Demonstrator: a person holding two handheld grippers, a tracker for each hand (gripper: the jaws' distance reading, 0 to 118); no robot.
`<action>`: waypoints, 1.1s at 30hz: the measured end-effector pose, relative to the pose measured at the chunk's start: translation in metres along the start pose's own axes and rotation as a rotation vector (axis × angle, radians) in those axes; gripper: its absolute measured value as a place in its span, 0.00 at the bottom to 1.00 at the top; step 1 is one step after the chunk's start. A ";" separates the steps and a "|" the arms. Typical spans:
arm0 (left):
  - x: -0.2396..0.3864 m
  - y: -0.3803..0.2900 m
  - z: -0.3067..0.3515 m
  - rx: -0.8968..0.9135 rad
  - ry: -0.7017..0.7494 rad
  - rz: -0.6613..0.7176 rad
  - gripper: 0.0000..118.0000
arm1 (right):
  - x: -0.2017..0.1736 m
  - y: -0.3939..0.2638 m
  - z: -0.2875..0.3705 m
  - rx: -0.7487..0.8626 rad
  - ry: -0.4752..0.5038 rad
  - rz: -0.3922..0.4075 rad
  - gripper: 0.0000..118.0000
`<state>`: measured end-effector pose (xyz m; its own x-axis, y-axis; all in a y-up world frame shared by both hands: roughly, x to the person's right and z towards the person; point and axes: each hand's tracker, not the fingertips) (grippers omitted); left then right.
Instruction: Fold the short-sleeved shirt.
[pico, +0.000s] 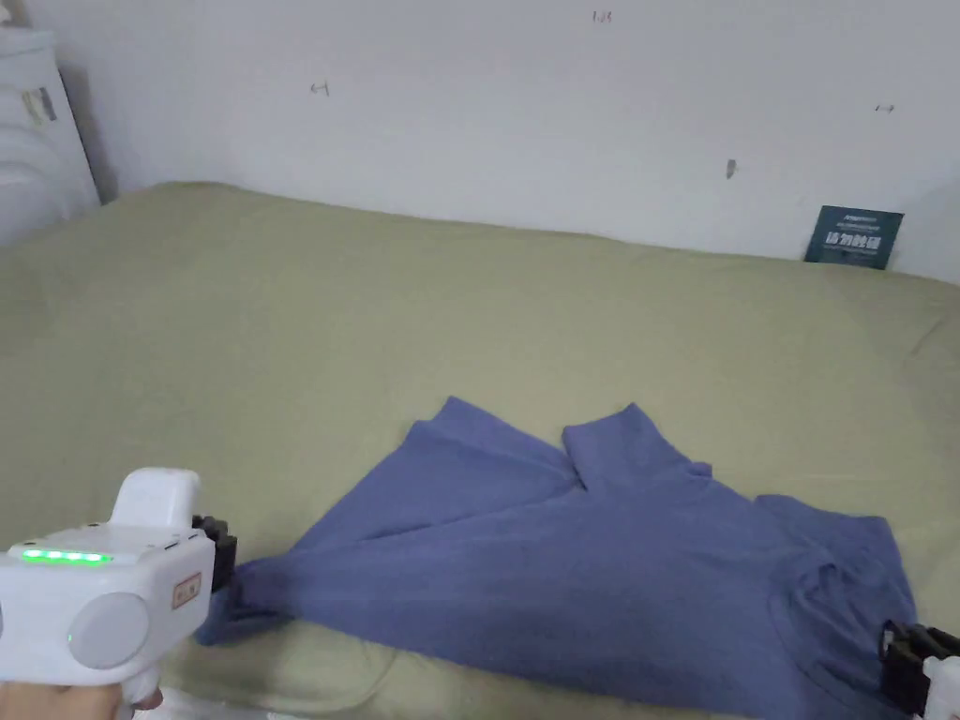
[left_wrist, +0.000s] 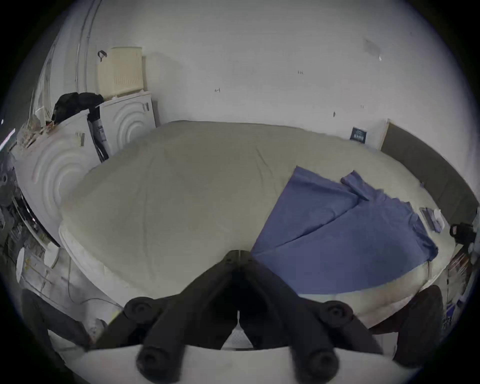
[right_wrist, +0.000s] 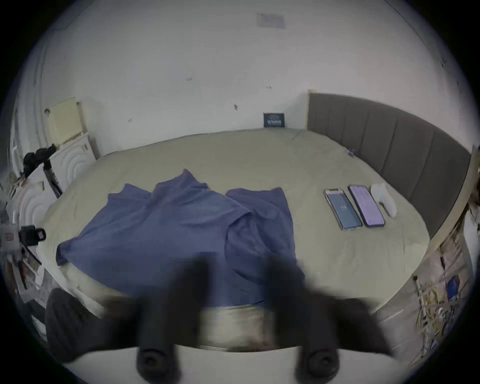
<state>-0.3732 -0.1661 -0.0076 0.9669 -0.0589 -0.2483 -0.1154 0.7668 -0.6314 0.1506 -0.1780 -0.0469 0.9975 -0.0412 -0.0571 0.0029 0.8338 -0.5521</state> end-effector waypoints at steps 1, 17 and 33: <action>-0.001 0.001 0.002 0.005 -0.030 0.023 0.00 | -0.004 0.003 0.003 -0.038 0.056 -0.005 0.00; -0.027 0.001 -0.104 -0.297 -0.094 -0.007 1.00 | -0.045 -0.016 -0.030 -0.140 0.121 0.115 0.00; -0.011 -0.009 -0.101 -0.334 -0.187 -0.053 0.05 | -0.031 0.081 -0.167 -0.200 0.090 0.176 0.00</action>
<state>-0.4059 -0.2366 -0.0734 0.9948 0.0478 -0.0902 -0.1019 0.5134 -0.8521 0.1079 -0.2009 -0.2289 0.9711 0.0387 -0.2357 -0.1932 0.7076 -0.6797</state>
